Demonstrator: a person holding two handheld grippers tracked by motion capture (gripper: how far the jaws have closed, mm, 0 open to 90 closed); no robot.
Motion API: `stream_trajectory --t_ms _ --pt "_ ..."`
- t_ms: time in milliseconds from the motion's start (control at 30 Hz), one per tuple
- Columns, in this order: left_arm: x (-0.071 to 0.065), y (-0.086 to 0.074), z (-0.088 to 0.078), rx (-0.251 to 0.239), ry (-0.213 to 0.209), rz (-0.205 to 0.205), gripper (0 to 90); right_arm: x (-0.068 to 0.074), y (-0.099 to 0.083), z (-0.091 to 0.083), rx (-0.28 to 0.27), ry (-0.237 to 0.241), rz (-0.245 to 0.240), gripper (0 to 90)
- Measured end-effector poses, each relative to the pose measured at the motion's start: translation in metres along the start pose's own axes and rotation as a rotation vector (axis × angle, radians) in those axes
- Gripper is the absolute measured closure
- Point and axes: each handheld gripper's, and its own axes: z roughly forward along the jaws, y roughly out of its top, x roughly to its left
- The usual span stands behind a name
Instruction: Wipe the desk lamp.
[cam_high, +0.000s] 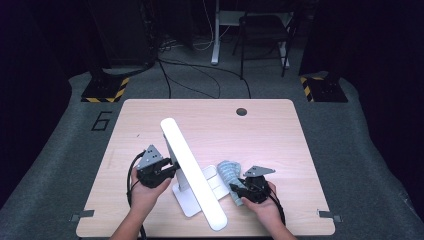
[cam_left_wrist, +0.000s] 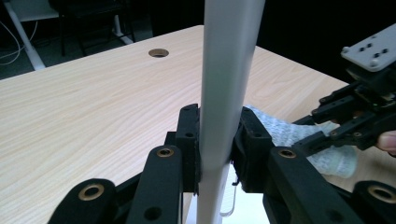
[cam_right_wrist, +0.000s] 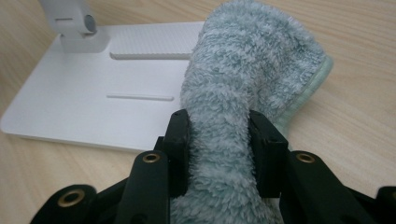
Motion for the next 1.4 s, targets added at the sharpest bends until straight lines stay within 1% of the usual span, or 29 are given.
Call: stream_trajectory --t_ms 33,133,200,233,267,300,333,367,400,433,467,500,600,633,667,700,800,833,900,933,967,1000,1100,1167,1200,1233,1267,1300,1400 --pt "0.000 0.000 -0.001 0.009 -0.007 0.001 74.5 0.002 -0.001 -0.002 -0.008 0.005 0.006 64.3" --pt "-0.001 0.000 0.001 -0.001 -0.001 -0.006 74.8 0.010 -0.001 -0.008 -0.038 0.035 0.014 64.3" --pt "-0.002 0.000 0.001 -0.001 0.001 0.002 75.0 0.019 0.000 -0.009 -0.040 0.054 -0.002 64.2" --pt "-0.002 0.000 0.001 -0.002 -0.002 0.002 75.1 0.023 0.000 -0.007 -0.036 0.055 -0.012 64.2" --pt "-0.002 0.001 0.000 0.016 -0.008 0.006 75.0 0.027 0.000 -0.005 -0.027 0.057 -0.026 64.2" --pt "-0.002 0.001 0.001 0.005 0.001 0.004 75.0 0.029 0.000 -0.001 -0.021 0.049 -0.039 64.1" --pt "-0.002 0.001 0.001 0.005 -0.004 0.003 75.0 0.031 0.000 0.003 -0.006 0.035 -0.049 64.1" --pt "-0.002 0.000 0.001 0.004 -0.009 0.004 75.1 0.031 -0.001 0.006 -0.004 0.028 -0.052 64.2" --pt "-0.002 0.000 0.000 0.005 -0.010 0.004 75.1 0.032 -0.001 0.010 -0.007 0.020 -0.036 64.2" --pt "-0.002 0.001 0.000 0.006 -0.011 0.002 75.2 0.030 -0.001 0.012 -0.019 0.018 -0.038 64.2" --pt "0.000 0.001 -0.001 0.018 -0.024 0.004 75.3 0.029 0.000 0.012 -0.008 0.019 -0.029 64.2" --pt "-0.001 0.000 0.000 0.005 -0.027 -0.007 75.3 0.027 0.002 0.014 -0.015 0.010 -0.020 64.3" --pt "-0.001 0.000 0.000 0.010 -0.049 -0.009 75.1 0.022 0.004 0.017 -0.024 -0.004 -0.011 64.3" --pt "-0.001 0.000 0.000 0.012 -0.058 -0.012 74.9 0.021 0.006 0.018 -0.016 -0.008 0.003 64.3" --pt "0.000 0.000 -0.001 0.021 -0.067 -0.004 74.6 0.019 0.007 0.019 -0.020 -0.009 -0.004 64.3" --pt "-0.001 0.000 -0.001 0.018 -0.071 -0.001 74.3 0.017 0.008 0.020 -0.024 -0.012 0.007 64.2" --pt "-0.003 0.000 0.000 0.018 -0.098 -0.010 71.8 0.012 0.014 0.024 -0.025 -0.029 0.011 64.1" --pt "-0.003 0.000 0.000 0.024 -0.103 -0.008 70.9 0.011 0.015 0.026 -0.025 -0.034 0.019 64.1" --pt "-0.004 0.001 0.001 0.032 -0.121 -0.003 69.0 0.006 0.018 0.028 -0.025 -0.040 0.004 64.0" --pt "-0.004 0.001 0.001 0.043 -0.144 0.002 67.7 0.005 0.020 0.030 -0.028 -0.045 0.018 64.0" --pt "-0.004 0.001 0.001 0.042 -0.150 0.006 66.3 0.003 0.022 0.033 -0.039 -0.051 0.022 64.0" --pt "-0.005 0.001 0.002 0.042 -0.154 0.006 65.1 0.003 0.024 0.033 -0.026 -0.052 0.031 63.9" --pt "-0.007 0.002 0.002 0.057 -0.196 0.020 61.2 -0.001 0.029 0.040 -0.035 -0.065 0.020 63.9" --pt "-0.008 0.002 0.002 0.057 -0.205 0.033 59.3 -0.002 0.033 0.043 -0.039 -0.076 0.020 63.8" --pt "-0.009 0.002 0.002 0.058 -0.216 0.031 58.2 -0.003 0.034 0.045 -0.037 -0.082 0.011 63.7" --pt "-0.010 0.002 0.002 0.061 -0.225 0.029 57.3 -0.003 0.036 0.046 -0.034 -0.088 0.015 63.7" --pt "-0.010 0.002 0.002 0.070 -0.239 0.034 56.5 -0.002 0.037 0.047 -0.028 -0.090 0.032 63.7" --pt "-0.011 0.002 0.003 0.062 -0.231 0.037 55.7 -0.004 0.038 0.049 -0.035 -0.090 0.022 63.6" --pt "-0.014 0.003 0.003 0.072 -0.269 0.048 53.1 -0.006 0.041 0.054 -0.045 -0.095 0.026 63.4"
